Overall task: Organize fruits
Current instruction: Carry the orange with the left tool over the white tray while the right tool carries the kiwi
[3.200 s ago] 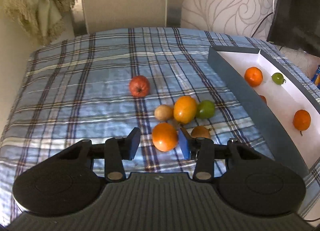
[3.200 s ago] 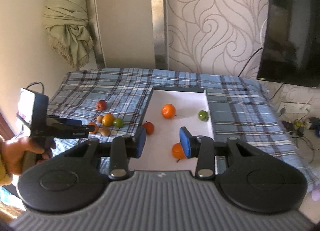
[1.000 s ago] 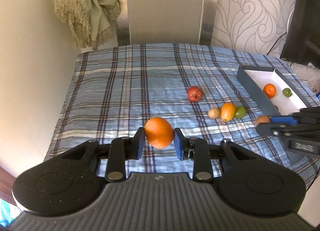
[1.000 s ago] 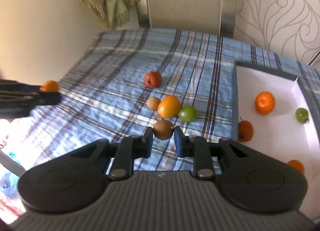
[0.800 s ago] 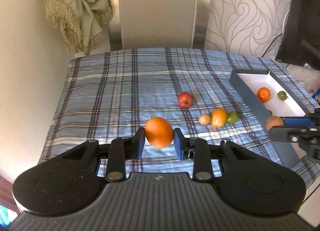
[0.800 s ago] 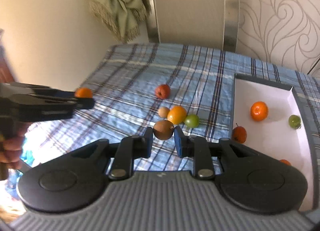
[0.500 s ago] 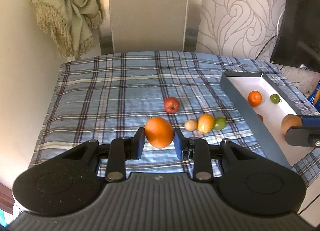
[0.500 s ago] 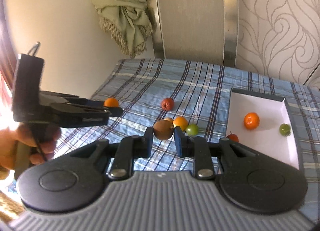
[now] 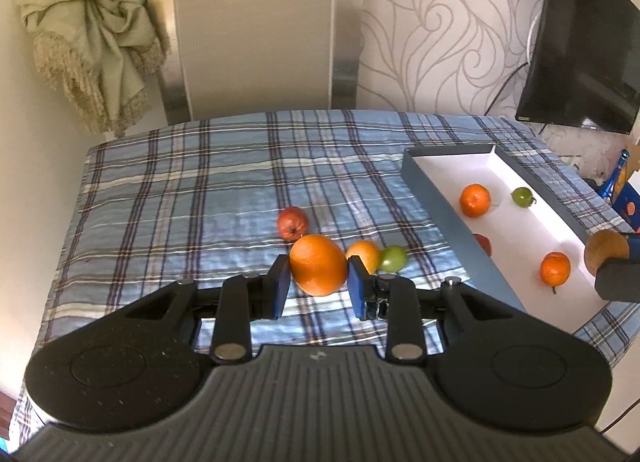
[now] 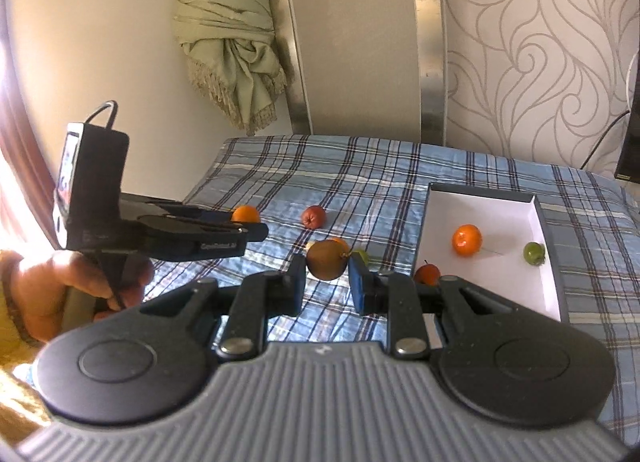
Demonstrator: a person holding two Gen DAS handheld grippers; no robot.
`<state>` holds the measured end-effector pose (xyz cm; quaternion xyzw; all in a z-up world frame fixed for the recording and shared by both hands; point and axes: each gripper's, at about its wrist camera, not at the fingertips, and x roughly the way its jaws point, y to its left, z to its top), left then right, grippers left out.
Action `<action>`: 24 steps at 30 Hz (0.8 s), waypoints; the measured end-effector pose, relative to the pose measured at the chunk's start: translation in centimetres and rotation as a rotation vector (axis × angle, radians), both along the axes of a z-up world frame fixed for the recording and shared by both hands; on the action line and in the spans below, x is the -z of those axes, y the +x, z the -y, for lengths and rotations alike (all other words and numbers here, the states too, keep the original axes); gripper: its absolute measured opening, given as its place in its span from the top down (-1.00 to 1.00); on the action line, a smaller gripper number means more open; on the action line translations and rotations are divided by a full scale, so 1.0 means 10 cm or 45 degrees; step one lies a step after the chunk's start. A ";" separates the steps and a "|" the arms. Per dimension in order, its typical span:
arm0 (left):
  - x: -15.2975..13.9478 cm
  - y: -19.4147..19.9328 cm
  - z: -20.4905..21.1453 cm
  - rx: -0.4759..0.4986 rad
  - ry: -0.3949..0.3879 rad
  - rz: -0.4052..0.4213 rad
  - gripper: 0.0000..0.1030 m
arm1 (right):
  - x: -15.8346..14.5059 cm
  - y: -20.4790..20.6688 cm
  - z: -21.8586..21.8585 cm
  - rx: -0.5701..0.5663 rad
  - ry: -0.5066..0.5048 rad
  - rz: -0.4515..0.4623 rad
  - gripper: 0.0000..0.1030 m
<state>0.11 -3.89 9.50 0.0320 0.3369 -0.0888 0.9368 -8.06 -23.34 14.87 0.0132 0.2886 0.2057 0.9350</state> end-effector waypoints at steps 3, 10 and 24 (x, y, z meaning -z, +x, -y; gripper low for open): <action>-0.02 0.01 0.09 0.023 0.010 0.007 0.31 | 0.00 -0.03 0.06 0.018 0.018 0.002 0.51; -0.07 0.03 0.28 0.073 0.033 0.019 0.31 | -0.03 -0.11 0.23 0.071 0.061 0.024 0.51; -0.15 0.14 0.80 0.204 0.074 0.020 0.31 | 0.02 -0.32 0.64 0.242 0.153 0.026 0.51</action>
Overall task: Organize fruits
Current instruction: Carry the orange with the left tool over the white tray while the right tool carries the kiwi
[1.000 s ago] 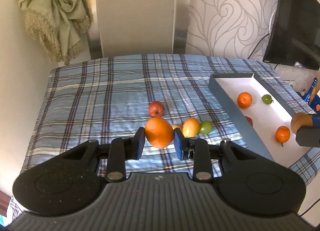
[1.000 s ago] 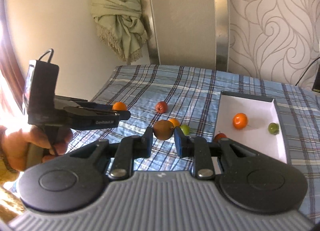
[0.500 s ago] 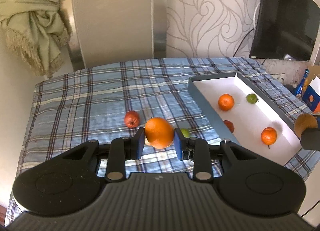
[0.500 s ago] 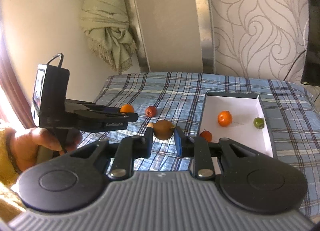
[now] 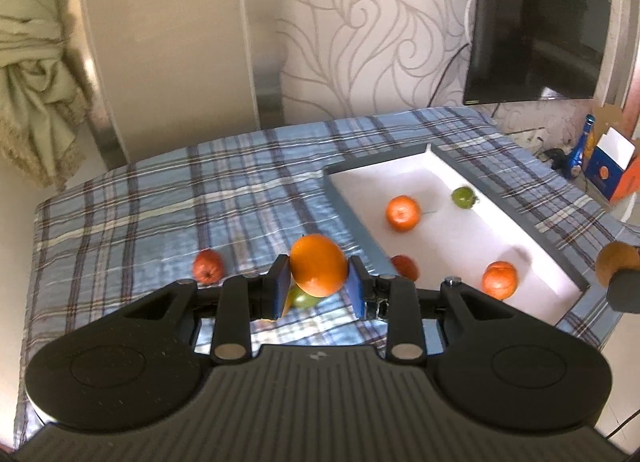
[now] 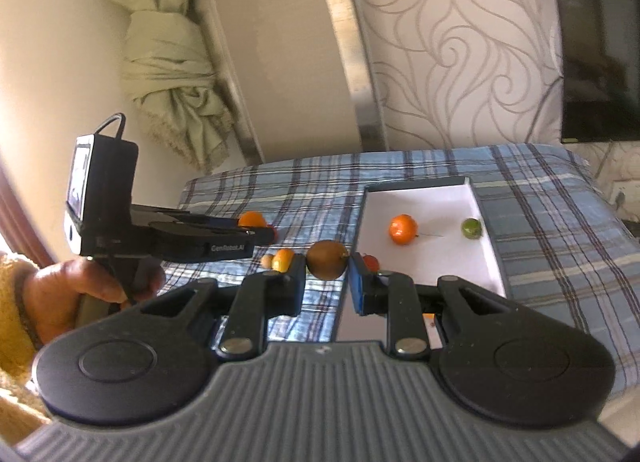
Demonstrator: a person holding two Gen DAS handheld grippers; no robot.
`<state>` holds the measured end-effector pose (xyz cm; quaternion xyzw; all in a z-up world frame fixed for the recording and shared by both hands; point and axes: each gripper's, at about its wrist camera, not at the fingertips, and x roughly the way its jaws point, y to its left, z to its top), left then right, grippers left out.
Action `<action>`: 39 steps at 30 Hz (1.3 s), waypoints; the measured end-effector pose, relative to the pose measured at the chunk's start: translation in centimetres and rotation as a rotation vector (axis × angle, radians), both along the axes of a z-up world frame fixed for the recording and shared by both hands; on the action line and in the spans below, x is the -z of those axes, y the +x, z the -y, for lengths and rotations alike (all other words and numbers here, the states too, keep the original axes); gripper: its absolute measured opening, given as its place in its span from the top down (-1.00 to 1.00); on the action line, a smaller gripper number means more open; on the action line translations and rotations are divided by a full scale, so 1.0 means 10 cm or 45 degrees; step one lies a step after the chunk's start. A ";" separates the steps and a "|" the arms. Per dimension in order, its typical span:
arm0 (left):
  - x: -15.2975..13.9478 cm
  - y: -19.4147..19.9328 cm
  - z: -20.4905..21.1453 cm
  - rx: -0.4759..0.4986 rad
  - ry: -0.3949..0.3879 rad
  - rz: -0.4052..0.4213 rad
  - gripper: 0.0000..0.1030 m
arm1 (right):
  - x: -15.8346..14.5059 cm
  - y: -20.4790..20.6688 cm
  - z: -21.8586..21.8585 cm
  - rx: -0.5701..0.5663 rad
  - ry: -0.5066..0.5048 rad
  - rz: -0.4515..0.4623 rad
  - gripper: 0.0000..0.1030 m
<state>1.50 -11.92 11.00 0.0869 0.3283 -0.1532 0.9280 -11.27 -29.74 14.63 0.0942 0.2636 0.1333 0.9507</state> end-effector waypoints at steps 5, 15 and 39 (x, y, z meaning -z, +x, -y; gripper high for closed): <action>0.00 0.04 0.21 0.047 -0.012 0.002 0.31 | 0.00 -0.06 0.13 0.059 -0.002 -0.004 0.51; 0.07 0.16 0.46 0.093 -0.065 -0.011 0.31 | -0.08 -0.15 0.26 0.109 -0.063 -0.008 0.51; 0.27 0.89 1.11 0.187 -0.089 -0.042 0.31 | -0.23 -0.24 0.23 0.189 -0.133 -0.018 0.51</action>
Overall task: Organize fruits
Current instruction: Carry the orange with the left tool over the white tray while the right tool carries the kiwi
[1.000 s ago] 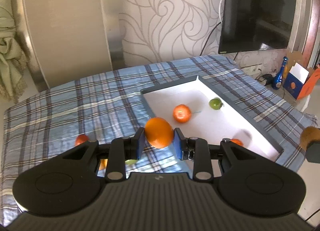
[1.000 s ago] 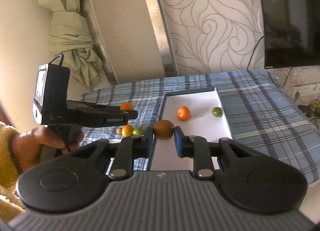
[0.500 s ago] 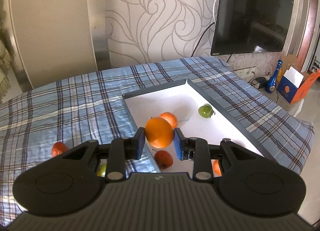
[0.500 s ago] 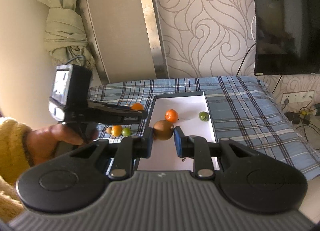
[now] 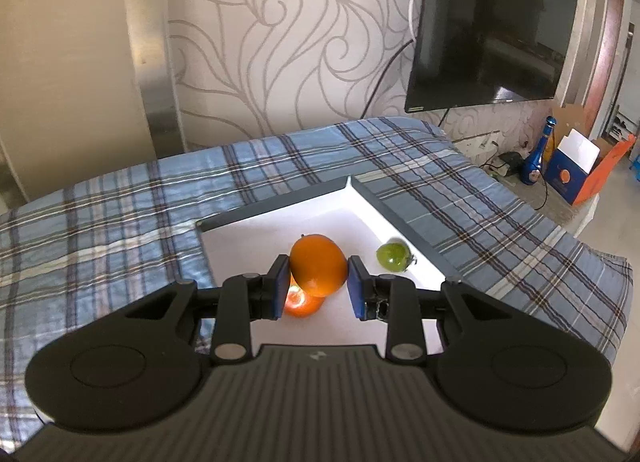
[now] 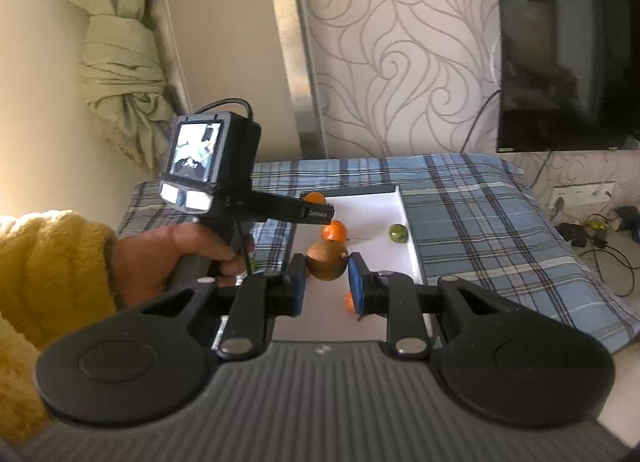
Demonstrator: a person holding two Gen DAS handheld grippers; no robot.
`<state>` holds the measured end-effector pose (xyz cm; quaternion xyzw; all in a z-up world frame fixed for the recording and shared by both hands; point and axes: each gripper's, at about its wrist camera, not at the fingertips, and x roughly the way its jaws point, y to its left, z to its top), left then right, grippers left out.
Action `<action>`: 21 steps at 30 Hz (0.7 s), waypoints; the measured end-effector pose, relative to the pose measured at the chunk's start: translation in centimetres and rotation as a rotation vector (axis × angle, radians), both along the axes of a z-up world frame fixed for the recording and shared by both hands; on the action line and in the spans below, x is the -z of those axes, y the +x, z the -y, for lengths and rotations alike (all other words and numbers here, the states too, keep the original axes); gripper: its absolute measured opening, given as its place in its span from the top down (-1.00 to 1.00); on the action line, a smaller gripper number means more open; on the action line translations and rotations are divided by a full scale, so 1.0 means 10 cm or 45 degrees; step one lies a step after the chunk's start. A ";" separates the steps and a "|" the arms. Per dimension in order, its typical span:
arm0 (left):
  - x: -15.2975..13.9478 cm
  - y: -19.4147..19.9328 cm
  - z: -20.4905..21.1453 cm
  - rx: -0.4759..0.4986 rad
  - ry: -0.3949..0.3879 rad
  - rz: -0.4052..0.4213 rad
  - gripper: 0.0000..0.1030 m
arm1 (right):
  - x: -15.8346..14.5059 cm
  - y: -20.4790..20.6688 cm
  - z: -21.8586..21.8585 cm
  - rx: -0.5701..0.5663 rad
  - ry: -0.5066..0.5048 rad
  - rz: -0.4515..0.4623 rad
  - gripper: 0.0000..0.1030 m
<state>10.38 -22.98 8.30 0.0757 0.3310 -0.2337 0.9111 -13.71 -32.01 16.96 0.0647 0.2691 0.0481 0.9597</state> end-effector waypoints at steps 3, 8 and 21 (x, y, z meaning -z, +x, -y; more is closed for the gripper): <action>0.05 0.10 0.12 0.019 0.010 -0.003 0.31 | 0.00 -0.03 0.04 0.043 -0.001 -0.006 0.51; 0.12 0.24 0.28 0.033 0.010 -0.008 0.31 | 0.02 -0.08 0.09 0.106 -0.001 -0.020 0.51; 0.35 0.42 0.47 0.031 0.011 -0.055 0.31 | 0.03 -0.24 0.11 0.200 -0.026 -0.067 0.51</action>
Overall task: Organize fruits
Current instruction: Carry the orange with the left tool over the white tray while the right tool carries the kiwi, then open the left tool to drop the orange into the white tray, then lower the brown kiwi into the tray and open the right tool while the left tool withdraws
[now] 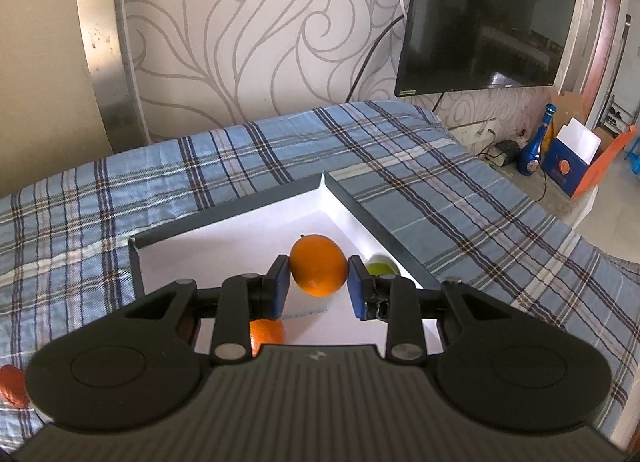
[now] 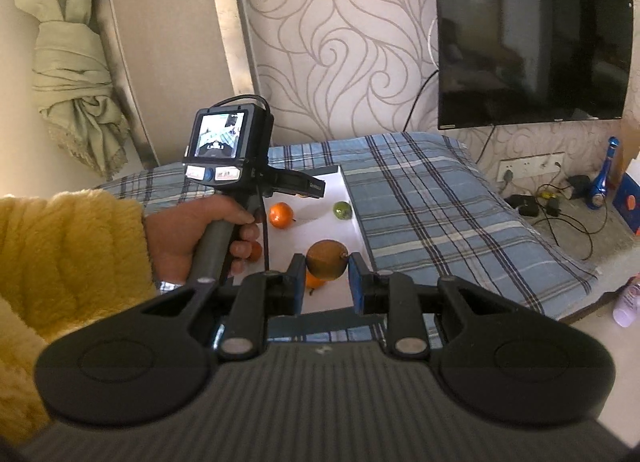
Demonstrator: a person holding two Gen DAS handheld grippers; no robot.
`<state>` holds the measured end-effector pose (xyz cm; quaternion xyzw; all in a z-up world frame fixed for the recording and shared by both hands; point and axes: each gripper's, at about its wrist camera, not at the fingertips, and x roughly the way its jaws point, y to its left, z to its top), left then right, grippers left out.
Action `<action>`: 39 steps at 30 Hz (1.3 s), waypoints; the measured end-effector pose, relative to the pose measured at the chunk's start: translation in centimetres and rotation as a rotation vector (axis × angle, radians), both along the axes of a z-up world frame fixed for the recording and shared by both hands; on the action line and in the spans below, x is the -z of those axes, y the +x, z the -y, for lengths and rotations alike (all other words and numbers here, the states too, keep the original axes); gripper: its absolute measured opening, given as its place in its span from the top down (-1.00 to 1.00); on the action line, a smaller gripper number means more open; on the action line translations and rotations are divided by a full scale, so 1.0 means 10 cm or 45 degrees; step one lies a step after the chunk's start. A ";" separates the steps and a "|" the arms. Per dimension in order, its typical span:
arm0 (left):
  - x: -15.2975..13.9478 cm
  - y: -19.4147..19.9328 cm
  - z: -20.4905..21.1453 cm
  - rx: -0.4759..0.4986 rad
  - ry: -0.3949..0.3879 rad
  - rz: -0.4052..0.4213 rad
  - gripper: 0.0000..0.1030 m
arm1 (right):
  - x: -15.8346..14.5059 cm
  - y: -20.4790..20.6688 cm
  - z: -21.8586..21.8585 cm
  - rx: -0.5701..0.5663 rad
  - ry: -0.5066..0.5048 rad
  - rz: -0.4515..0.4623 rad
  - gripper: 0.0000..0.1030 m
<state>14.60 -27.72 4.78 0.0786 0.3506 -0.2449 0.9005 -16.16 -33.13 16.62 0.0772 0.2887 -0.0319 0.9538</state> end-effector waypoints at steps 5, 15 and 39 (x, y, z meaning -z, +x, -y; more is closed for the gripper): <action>-0.01 -0.04 -0.01 -0.004 0.005 0.009 0.11 | -0.02 -0.03 0.01 0.009 -0.005 0.007 0.51; -0.23 -0.20 -0.21 -0.056 0.002 0.065 -0.03 | 0.01 0.04 0.02 -0.063 0.024 0.025 0.51; -0.69 -0.81 -1.12 -0.301 0.019 0.113 -0.03 | 0.06 0.39 -0.09 -0.340 0.099 0.076 0.51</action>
